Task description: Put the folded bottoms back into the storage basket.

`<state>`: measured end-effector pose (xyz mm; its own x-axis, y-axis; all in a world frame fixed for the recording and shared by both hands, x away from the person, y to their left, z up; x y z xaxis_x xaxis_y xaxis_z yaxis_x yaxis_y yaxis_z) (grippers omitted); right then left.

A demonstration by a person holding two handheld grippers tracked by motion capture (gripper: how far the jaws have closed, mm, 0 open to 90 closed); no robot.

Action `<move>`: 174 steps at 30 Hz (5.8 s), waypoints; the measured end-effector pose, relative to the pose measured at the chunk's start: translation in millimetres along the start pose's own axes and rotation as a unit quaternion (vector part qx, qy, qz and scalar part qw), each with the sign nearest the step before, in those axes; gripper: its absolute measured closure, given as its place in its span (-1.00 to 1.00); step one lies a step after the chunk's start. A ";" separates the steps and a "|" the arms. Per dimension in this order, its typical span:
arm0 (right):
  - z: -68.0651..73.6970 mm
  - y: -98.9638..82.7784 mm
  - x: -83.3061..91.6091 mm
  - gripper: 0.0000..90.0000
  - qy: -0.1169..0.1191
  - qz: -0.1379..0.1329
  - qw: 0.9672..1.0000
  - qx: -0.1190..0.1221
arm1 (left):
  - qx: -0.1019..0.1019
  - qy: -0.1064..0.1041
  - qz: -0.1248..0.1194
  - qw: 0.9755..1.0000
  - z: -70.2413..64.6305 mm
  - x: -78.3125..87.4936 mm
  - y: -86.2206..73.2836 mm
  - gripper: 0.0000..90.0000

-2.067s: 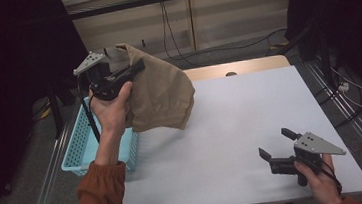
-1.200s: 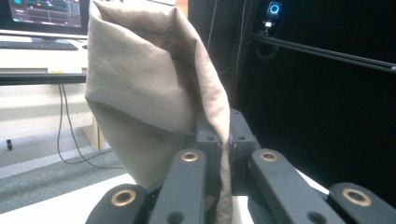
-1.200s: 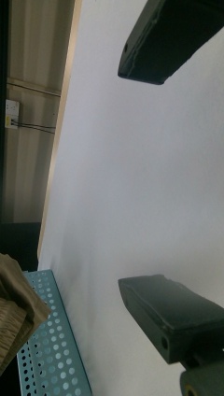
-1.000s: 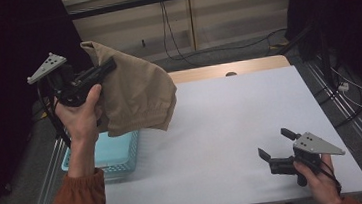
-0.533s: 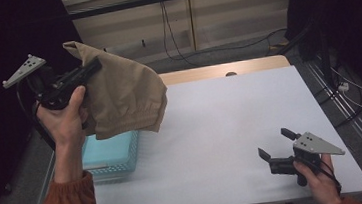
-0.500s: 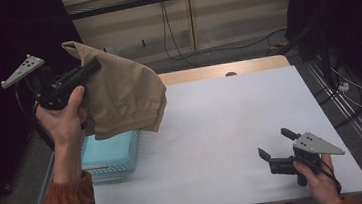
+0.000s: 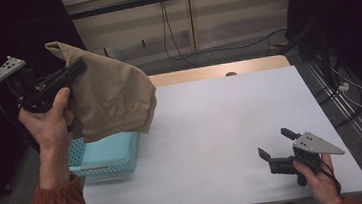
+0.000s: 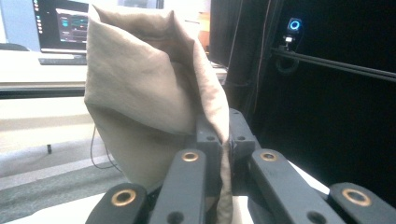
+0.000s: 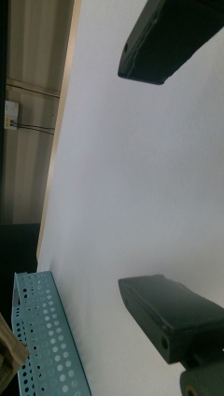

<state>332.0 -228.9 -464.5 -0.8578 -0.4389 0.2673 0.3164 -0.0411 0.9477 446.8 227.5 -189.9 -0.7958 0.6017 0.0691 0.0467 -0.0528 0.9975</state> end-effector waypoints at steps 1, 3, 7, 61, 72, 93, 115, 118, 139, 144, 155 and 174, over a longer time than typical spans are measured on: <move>-0.1 0.0 0.0 -0.97 0.000 0.000 1.000 0.000 | -0.001 0.002 -0.001 1.000 1.1 1.9 0.1 0.93; -0.2 0.0 0.1 -0.97 -0.002 0.000 1.000 -0.003 | 0.001 0.005 -0.002 1.000 3.9 5.7 0.3 0.93; 0.1 0.1 0.1 -0.97 -0.002 0.000 1.000 -0.001 | 0.009 0.012 -0.009 1.000 11.2 13.4 1.0 0.94; 1.0 -0.9 -3.4 -0.97 0.000 0.004 1.000 0.000 | 0.068 0.062 0.082 0.992 71.5 44.0 -94.3 0.93; 1.0 -0.8 -3.4 -0.97 0.001 0.004 1.000 0.001 | 0.073 0.068 0.114 0.988 81.3 21.7 -112.3 0.93; 1.2 -1.1 -3.8 -0.97 0.000 0.005 1.000 0.000 | 0.089 0.037 0.136 0.986 92.2 -16.2 -124.7 0.93; 1.1 -0.7 -4.5 -0.97 -0.002 0.003 1.000 -0.001 | 0.086 0.131 0.247 0.956 134.3 -12.8 -164.2 0.93; 0.6 -0.6 -3.9 -0.97 -0.002 0.003 1.000 0.001 | 0.081 0.140 0.258 0.952 136.1 -17.6 -171.0 0.93; 0.6 -0.6 -3.7 -0.97 -0.001 0.003 1.000 0.002 | 0.062 0.098 0.247 0.962 123.3 -52.6 -187.2 0.93; 0.8 -1.1 -4.0 -0.97 -0.001 0.004 1.000 0.000 | 0.060 0.105 0.262 0.958 131.0 -56.0 -196.2 0.93; 0.2 -1.3 -4.7 -0.97 -0.002 0.005 1.000 -0.001 | 0.057 0.112 0.285 0.950 136.9 -61.2 -210.5 0.93; 0.3 -1.7 -5.1 -0.97 -0.003 0.006 1.000 -0.002 | 0.090 0.128 0.300 0.941 163.7 -40.5 -230.5 0.92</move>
<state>335.8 -226.3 -467.4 -0.8564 -0.4343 0.2792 0.3280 -0.0399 0.9438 567.0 345.8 -420.4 -0.7114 0.2930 0.6388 0.6181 -0.1718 0.7671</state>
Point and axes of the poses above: each handheld gripper's, and its own axes: x roughly backward along the jaws, y roughly out of its top, z roughly to its left, the point moved 8 cm from there along -x, roughly forward along the jaws, and after that the axes turned 9 degrees about -x, right-handed, at the moved point
